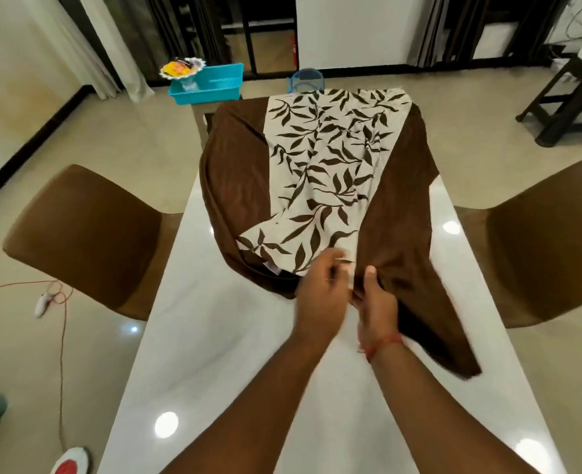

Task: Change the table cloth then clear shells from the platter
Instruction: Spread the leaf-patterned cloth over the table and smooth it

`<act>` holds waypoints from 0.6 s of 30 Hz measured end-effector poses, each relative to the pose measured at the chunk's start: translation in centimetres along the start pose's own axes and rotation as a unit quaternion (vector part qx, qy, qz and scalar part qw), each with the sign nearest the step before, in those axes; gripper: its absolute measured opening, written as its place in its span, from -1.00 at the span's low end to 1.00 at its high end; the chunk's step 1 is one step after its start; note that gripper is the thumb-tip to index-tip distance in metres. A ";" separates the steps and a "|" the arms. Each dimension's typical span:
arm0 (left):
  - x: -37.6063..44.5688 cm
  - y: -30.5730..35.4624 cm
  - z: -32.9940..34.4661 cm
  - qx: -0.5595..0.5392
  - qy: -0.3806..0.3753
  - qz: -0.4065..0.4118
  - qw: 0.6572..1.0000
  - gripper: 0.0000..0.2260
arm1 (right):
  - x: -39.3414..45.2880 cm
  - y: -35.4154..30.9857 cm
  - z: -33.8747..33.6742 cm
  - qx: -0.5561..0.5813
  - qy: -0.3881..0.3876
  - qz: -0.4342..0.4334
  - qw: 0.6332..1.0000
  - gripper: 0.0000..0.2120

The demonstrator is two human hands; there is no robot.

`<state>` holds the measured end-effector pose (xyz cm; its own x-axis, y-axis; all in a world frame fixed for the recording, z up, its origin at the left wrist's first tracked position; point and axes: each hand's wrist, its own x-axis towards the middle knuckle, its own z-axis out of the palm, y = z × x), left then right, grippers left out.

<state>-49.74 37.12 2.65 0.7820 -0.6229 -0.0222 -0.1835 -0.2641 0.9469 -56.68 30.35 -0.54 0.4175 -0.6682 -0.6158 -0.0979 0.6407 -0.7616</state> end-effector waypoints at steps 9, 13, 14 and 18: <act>1.7 -14.5 1.7 0.005 0.162 -0.359 0.919 -0.35 | -2.1 -2.6 -7.0 0.250 -0.057 -0.072 0.964 -0.61; 4.3 -12.9 3.4 -0.207 0.232 -0.359 0.880 -0.35 | -2.8 -3.4 -9.9 0.288 -0.062 -0.072 0.953 -0.63; 5.0 -12.7 3.5 -0.271 0.244 -0.361 0.858 -0.38 | -2.9 -3.5 -10.6 0.290 -0.062 -0.077 0.952 -0.62; 6.8 -13.9 1.5 -0.389 0.267 -0.381 0.795 -0.63 | -3.0 -3.6 -13.0 0.286 -0.059 -0.084 0.953 -0.57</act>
<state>-42.77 35.42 -11.18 0.6688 -0.0433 -0.7422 0.7266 0.2490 0.6403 -69.32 25.12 1.45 0.4858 -0.7535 -0.4430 0.4732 0.6528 -0.5915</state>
